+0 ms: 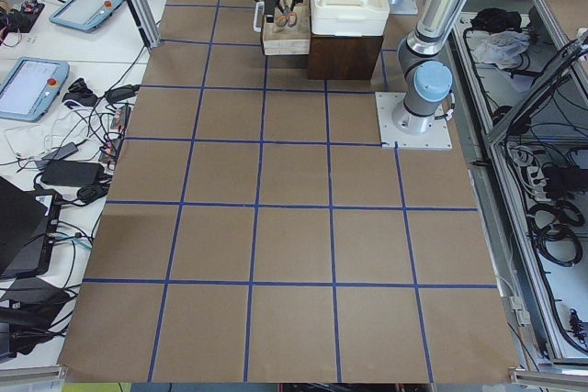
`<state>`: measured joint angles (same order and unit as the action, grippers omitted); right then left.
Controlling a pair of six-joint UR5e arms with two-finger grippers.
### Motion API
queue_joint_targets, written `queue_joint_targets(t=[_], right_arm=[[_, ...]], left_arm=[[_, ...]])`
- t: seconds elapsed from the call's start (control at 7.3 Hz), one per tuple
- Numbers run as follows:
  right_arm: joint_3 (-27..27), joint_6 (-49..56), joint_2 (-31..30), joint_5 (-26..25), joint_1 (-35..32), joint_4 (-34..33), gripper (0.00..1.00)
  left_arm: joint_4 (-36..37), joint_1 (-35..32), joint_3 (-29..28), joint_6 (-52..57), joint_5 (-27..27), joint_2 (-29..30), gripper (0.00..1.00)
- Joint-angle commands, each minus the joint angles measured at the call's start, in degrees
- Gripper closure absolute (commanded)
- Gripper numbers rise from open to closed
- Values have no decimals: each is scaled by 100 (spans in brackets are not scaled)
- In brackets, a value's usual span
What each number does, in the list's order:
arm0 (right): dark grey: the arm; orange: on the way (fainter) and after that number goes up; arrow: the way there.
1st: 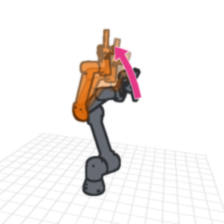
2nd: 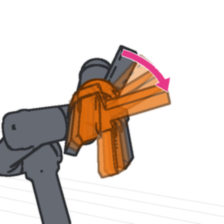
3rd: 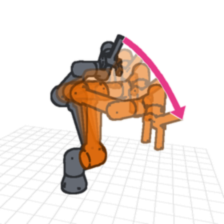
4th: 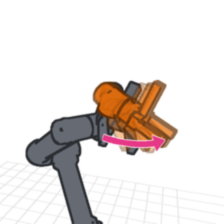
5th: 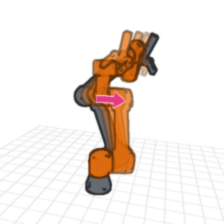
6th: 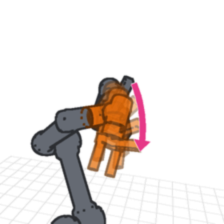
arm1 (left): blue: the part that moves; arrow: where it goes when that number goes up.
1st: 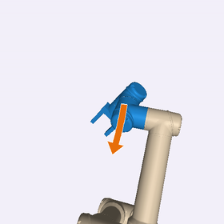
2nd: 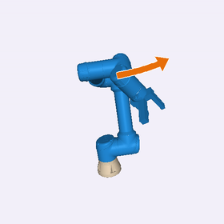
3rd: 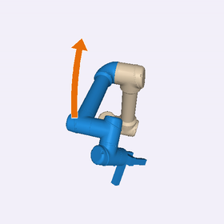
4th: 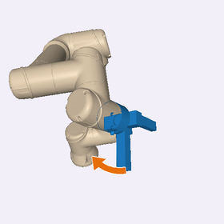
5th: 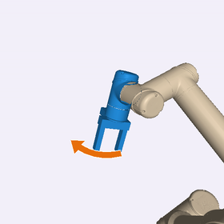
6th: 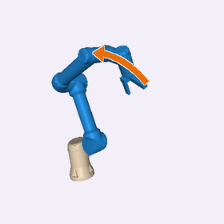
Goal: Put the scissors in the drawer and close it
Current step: 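Lower the scissors into the drawer and open the right gripper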
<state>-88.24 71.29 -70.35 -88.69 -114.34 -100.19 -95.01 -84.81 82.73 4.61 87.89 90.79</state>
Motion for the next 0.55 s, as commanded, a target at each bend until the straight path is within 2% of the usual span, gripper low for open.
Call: queue_joint_targets(t=[0.0, 0.14, 0.27, 0.41], right_arm=[[0, -1, -5, -8, 0, -1, 56], [0, -1, -23, 10, 0, -1, 43], [9, -1, -23, 10, 0, -70, 10], [70, -36, -58, -8, 8, -167, 1]], left_arm=[[0, 0, -3, -4, 0, 0, 0], [0, 0, 6, -4, 0, 0, 0], [0, 0, 6, -4, 0, 0, 0], [0, 0, 6, -4, 0, 0, 0]])
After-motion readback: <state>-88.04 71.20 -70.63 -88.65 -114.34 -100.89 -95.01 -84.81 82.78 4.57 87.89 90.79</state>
